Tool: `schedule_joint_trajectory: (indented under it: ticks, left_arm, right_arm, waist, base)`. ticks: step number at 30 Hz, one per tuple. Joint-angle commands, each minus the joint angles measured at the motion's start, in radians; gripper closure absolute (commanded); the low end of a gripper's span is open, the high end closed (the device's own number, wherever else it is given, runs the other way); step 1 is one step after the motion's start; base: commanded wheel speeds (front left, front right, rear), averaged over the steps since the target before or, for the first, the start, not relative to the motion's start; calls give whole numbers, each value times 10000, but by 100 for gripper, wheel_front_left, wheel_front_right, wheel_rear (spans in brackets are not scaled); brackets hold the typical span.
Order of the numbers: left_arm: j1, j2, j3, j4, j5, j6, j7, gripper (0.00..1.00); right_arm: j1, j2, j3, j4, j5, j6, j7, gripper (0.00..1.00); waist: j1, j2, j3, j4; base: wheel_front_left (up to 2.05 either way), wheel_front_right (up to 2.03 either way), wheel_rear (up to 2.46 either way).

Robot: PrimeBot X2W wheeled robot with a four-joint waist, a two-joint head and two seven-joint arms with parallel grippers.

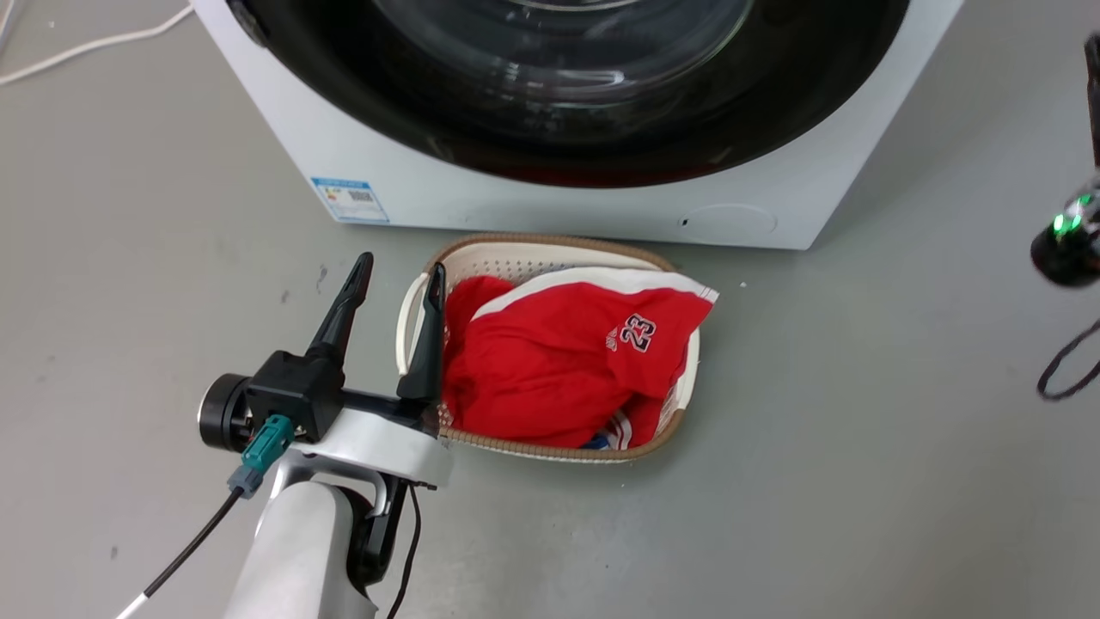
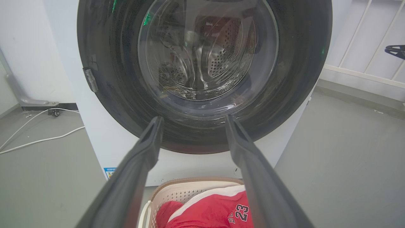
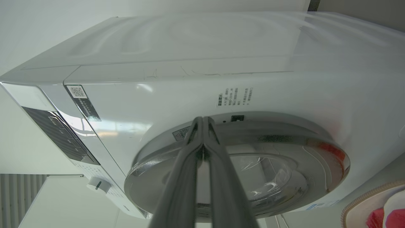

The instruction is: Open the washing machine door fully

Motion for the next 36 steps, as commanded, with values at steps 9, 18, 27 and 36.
schedule_joint_trajectory:
  ticks: [9,18,27,36]
  left_arm:
    - [-469,-31,-204,-242,-69,-34,-26,0]
    - [-818,-44,-409,-455,-118,-13,-26,0]
    - [-1089,-45,-698,-601,-261,95,-26,0]
    - [-1128,-45,-735,-513,-207,124,-26,0]
  right_arm:
    - [-3187,-553,1588,2463,-902,25,1233,100]
    - [-5265,-440,2554,4010,-1743,26,1865,100]
    - [-6043,-246,2958,4332,-2087,26,2564,100]
    - [-5844,-103,3160,4348,-2151,27,3714,100]
  waist:
    - [-1,0,986,504]
    - [-1,0,1708,714]
    - [-1,0,2162,759]
    - [-1,0,2065,644]
  base:
    - [0,0,0]
    - [0,0,0]
    - [0,0,0]
    - [0,0,0]
